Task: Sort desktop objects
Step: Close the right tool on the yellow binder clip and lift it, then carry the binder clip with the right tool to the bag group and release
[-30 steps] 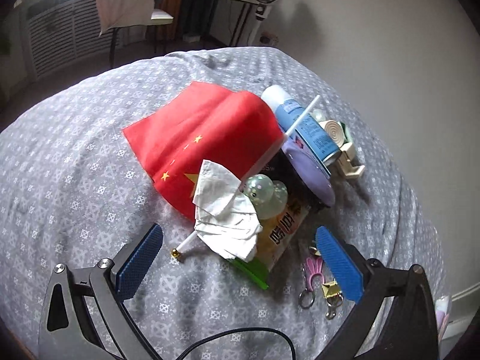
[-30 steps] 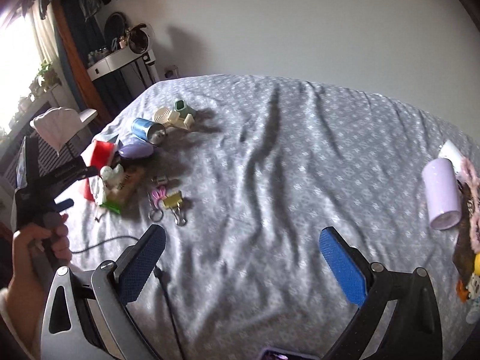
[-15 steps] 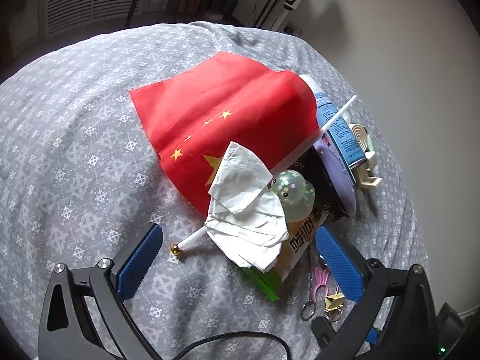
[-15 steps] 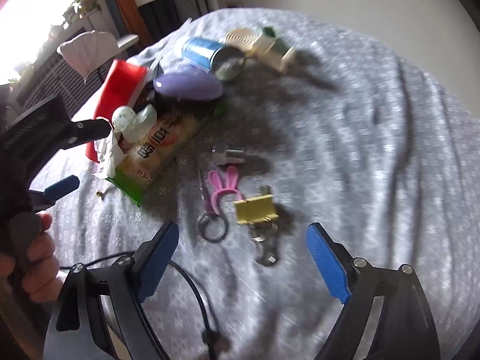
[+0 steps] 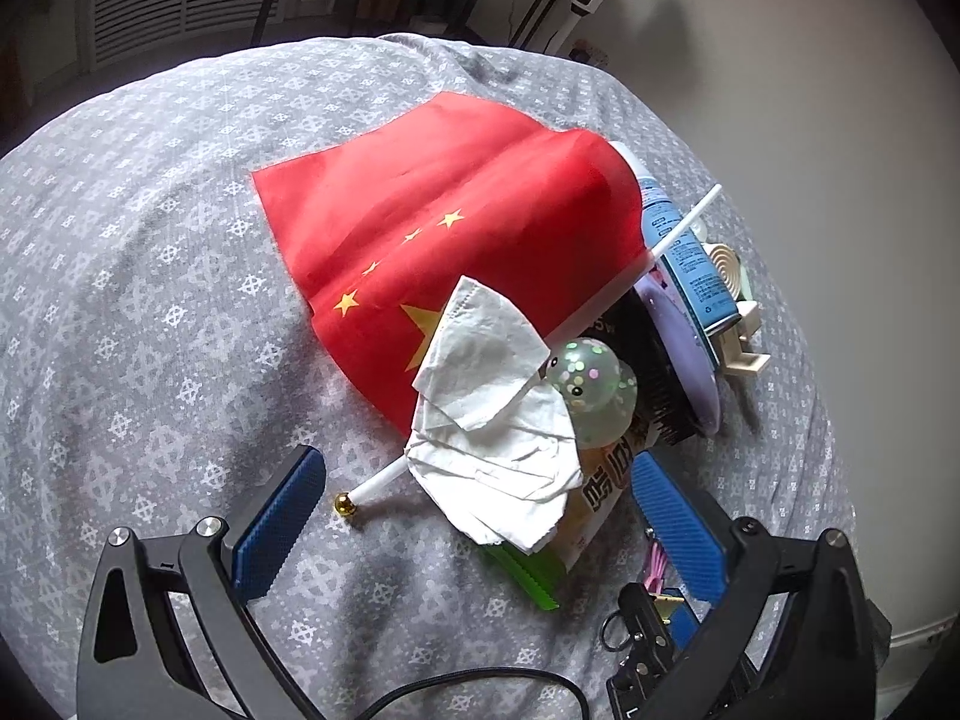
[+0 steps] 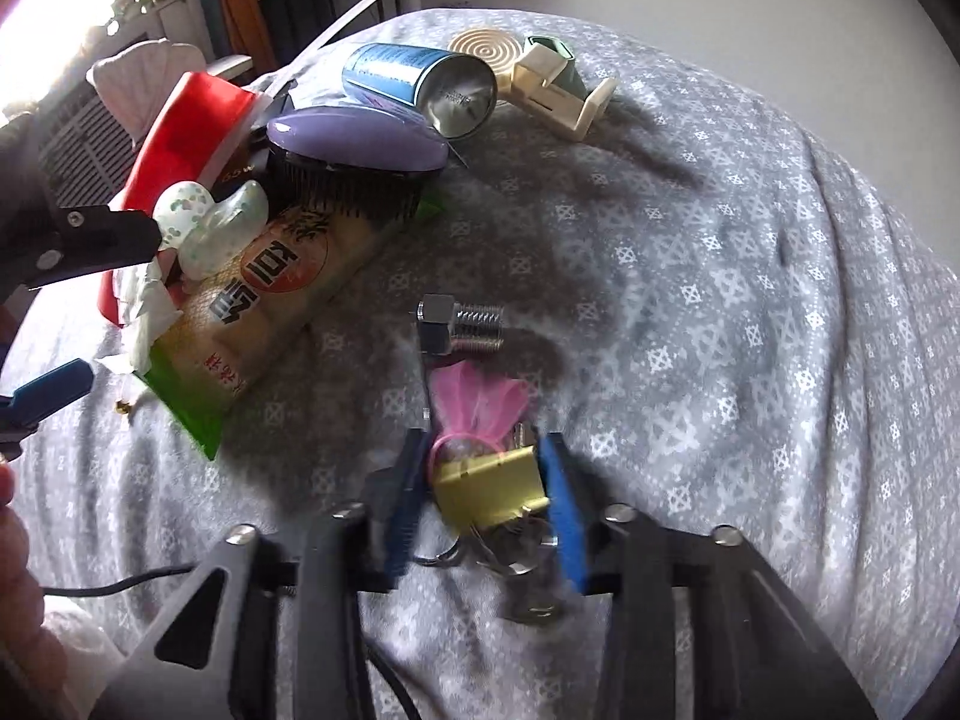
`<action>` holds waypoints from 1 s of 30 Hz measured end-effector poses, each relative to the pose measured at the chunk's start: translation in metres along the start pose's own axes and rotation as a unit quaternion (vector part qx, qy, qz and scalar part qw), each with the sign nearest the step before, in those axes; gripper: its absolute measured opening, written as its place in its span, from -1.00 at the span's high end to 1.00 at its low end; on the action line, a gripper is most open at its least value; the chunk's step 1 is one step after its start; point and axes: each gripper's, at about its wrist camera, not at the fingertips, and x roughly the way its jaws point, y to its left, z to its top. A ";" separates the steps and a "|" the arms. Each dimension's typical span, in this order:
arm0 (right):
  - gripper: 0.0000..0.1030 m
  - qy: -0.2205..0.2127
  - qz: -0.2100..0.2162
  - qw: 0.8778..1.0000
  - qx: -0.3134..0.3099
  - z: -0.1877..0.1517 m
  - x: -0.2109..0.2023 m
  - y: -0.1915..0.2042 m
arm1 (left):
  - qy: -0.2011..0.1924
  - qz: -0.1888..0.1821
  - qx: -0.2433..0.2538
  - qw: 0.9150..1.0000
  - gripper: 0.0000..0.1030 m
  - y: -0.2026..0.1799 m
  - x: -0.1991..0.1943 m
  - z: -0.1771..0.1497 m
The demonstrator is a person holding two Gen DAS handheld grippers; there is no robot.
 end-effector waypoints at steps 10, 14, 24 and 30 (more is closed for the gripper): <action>0.42 -0.017 -0.001 0.998 0.060 -0.041 -0.054 -0.036 | -0.012 -0.010 0.066 0.998 -0.99 -0.022 -0.007 -0.006; 0.42 -0.041 -0.028 0.995 0.083 -0.073 -0.101 -0.071 | 0.008 -0.029 0.099 0.995 -0.99 -0.036 -0.006 -0.014; 0.42 -0.111 -0.157 0.958 0.212 -0.170 -0.231 -0.228 | 0.041 -0.052 0.227 0.972 -0.99 -0.082 -0.012 -0.052; 0.42 -0.137 -0.229 0.905 0.331 -0.252 -0.293 -0.344 | 0.036 -0.020 0.266 0.963 -0.99 -0.093 -0.012 -0.064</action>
